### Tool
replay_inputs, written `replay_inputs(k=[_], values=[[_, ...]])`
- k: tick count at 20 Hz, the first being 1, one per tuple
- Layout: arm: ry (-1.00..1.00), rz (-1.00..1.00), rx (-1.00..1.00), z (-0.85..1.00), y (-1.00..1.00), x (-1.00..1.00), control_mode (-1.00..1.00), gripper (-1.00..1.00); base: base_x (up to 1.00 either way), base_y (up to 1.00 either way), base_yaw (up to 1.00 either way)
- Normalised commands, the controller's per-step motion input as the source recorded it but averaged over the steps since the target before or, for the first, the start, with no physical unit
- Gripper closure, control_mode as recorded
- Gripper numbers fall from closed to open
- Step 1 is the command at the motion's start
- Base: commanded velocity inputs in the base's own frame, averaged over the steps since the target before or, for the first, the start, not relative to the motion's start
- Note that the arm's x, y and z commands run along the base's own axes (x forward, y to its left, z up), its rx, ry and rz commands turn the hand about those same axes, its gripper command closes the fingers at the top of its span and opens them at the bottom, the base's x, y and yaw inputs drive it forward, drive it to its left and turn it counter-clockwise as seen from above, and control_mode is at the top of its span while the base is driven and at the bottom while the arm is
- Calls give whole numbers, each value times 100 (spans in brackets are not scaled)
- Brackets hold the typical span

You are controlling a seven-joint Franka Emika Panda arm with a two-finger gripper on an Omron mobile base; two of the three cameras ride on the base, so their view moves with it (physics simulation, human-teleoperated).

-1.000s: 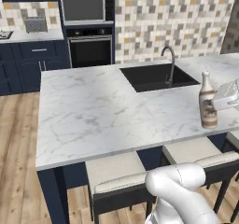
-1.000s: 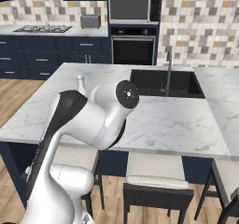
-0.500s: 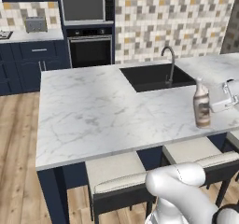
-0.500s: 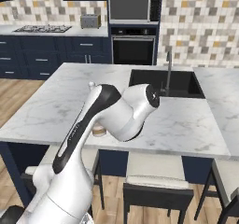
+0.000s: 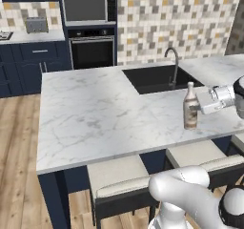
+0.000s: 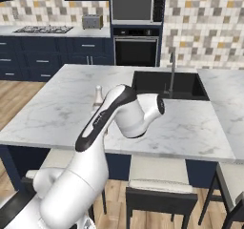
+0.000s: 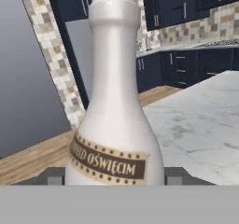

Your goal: Get the candle and the liquor from the cabinet and move them to the dining counter.

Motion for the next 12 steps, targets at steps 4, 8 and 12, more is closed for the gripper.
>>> replay_inputs(k=[4, 8, 12], values=[[0, 0, 12, -32, 18, 52, -100, 100, 0, 0, 0], [-4, 0, 3, -36, 20, 43, -100, 100, 0, 0, 0], [-11, 1, 0, -32, 20, 35, -100, 100, 0, 0, 0]])
